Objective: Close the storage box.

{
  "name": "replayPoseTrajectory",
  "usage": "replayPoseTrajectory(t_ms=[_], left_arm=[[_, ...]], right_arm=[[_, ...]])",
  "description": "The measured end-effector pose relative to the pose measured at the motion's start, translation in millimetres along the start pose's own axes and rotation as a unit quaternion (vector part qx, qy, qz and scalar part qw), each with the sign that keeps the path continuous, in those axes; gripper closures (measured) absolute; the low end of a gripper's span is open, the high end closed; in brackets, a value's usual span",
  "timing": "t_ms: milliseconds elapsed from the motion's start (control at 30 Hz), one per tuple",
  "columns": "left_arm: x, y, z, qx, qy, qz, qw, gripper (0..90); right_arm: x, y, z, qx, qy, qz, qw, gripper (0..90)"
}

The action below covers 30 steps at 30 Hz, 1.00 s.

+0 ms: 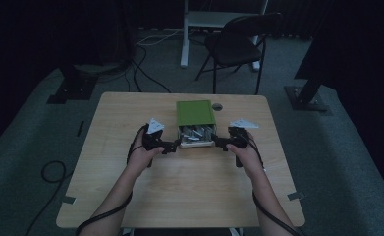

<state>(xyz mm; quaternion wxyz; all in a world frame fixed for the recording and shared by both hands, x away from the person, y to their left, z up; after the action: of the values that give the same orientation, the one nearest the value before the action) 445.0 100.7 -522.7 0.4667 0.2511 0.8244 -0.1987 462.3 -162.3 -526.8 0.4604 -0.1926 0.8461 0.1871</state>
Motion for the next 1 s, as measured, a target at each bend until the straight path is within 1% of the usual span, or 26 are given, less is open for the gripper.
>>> replayPoseTrajectory(t_ms=[100,200,300,433,533,600,700,933,1000], left_arm=[[2.4,-1.2,-3.9,-0.001,0.003,0.000,1.0000,2.3],[4.4,-1.8,-6.8,-0.005,0.003,-0.001,1.0000,2.3],[7.0,-1.8,-9.8,-0.012,0.010,0.006,0.9999,2.3],[8.7,-1.3,-14.9,-0.017,0.007,0.003,0.9998,2.3],[10.3,-0.2,-17.5,-0.021,0.009,0.004,0.9997,2.3],[11.6,1.3,-18.8,-0.026,0.012,0.003,0.9996,2.3],[13.6,3.1,-20.9,-0.030,0.013,0.002,0.9995,2.3],[22.3,7.1,-27.7,-0.036,0.020,-0.001,0.9991,2.3],[24.4,8.0,-29.9,-0.036,0.019,-0.004,0.9991,2.3]], right_arm=[[0.9,0.6,-4.2,0.002,0.000,-0.004,1.0000,13.3],[2.5,2.2,-9.3,-0.002,-0.001,-0.010,0.9999,13.3],[4.7,2.0,-13.0,-0.001,-0.002,-0.011,0.9999,13.2],[9.4,1.0,-17.4,-0.001,0.000,-0.010,1.0000,13.2],[12.4,-0.4,-20.2,-0.001,0.000,-0.010,0.9999,13.2],[16.9,-4.7,-25.1,0.007,0.000,-0.008,0.9999,13.2],[20.2,-7.1,-30.2,0.007,-0.001,-0.007,1.0000,13.2],[30.2,-10.9,-42.3,0.015,0.003,-0.014,0.9998,13.2],[32.9,-11.8,-45.8,0.015,0.002,-0.012,0.9998,13.2]])
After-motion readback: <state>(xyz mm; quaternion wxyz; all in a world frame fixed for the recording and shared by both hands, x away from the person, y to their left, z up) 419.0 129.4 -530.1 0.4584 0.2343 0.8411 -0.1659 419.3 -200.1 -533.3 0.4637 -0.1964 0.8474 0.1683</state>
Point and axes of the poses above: each handheld gripper's, and its own axes: z roughly forward along the jaws, x roughly out of its underside, y roughly to its left, the point moved 5 cm from there along z, roughly forward along the jaws, and after that the axes turned 1 degree about -z, right-handed, at the moved point
